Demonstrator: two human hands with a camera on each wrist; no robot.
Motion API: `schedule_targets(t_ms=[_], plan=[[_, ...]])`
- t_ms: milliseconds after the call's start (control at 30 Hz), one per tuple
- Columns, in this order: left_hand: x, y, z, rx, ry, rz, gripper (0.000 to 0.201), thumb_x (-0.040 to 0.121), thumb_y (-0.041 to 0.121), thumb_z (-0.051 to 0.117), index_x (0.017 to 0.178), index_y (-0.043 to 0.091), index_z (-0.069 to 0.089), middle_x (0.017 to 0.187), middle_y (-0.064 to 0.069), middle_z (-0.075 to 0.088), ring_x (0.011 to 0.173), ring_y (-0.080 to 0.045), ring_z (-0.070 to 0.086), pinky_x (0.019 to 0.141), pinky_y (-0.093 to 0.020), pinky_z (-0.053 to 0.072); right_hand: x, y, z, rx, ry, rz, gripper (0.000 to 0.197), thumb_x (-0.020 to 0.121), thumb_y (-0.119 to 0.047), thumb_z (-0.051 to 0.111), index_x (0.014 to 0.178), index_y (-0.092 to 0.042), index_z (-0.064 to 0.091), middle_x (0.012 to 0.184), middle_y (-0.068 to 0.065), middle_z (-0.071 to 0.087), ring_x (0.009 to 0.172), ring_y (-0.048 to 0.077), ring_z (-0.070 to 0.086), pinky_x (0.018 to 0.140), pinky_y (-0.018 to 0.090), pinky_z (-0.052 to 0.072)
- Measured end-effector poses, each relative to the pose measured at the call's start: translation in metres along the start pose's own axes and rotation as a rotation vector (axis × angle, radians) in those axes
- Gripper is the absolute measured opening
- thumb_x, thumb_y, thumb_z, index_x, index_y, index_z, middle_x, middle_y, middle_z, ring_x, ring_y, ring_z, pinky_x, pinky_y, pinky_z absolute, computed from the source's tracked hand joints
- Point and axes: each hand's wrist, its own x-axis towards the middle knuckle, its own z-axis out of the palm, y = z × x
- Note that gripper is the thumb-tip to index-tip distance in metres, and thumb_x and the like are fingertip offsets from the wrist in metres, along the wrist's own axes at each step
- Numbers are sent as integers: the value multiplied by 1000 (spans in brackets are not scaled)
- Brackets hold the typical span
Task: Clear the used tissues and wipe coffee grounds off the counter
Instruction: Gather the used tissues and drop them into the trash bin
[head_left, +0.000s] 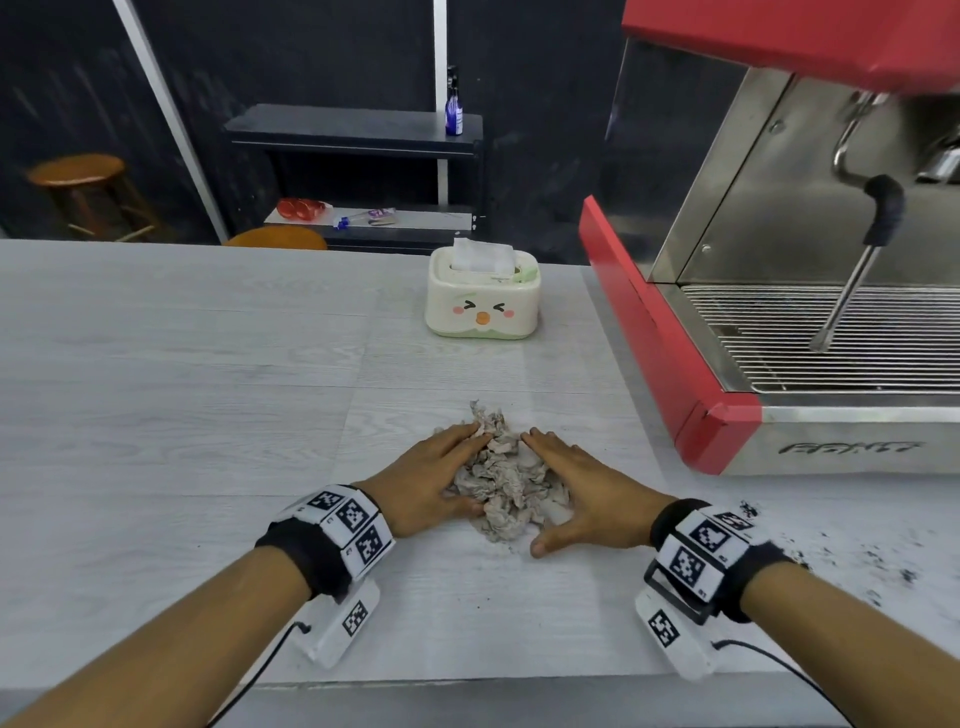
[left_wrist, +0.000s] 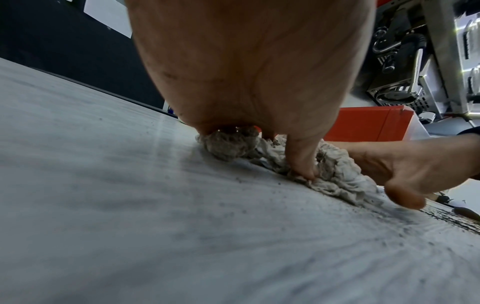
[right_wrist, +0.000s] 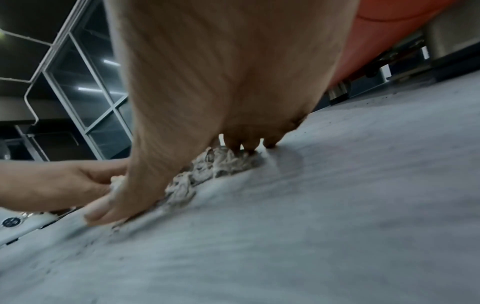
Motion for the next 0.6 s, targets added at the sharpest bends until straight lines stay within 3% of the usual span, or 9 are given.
schedule_targets(t_ms=[100,233,367,433,533,600], plan=[[1,1,1,-4,-1,8,82,90,41,54,150,20,1,159,-1,-3,146,-17,0,110,-19,-2,5,-2,9,-49,-4,-31,122,72,-64,68,150,-22,-17,161,0,-12,146,10,-15,118,28,-9],[1,-2,4,-46,-11,14,87,89,41,58,149,21,-2,159,0,-5,145,-15,-3,111,-19,-3,16,-11,18,-58,-3,-57,122,76,-62,65,147,-19,-24,159,0,-21,145,11,-19,119,31,-10],[1,-8,4,-248,-60,32,103,79,48,67,148,31,-7,159,7,-4,145,-11,0,120,-33,6,23,-21,18,-62,4,-97,119,79,-57,64,148,-17,-24,156,1,-31,144,10,-24,120,35,-8],[-1,-9,2,-394,-73,29,112,72,53,71,147,35,-9,157,15,-2,145,-10,7,119,-39,18,26,-24,17,-37,14,-98,117,81,-52,66,147,-17,-23,157,1,-27,145,9,-20,121,35,-6],[0,-10,1,-355,-72,20,111,75,47,72,148,31,-11,155,14,0,143,-7,8,119,-31,14,27,-27,15,14,46,-103,115,81,-48,68,150,-18,-18,161,0,-13,147,12,-10,122,38,1],[1,-9,2,-281,-60,8,102,81,41,68,149,26,-6,152,9,5,141,-10,10,118,-27,15,26,-29,14,9,45,-97,113,79,-49,69,151,-16,-12,160,0,-6,147,14,-6,121,33,0]])
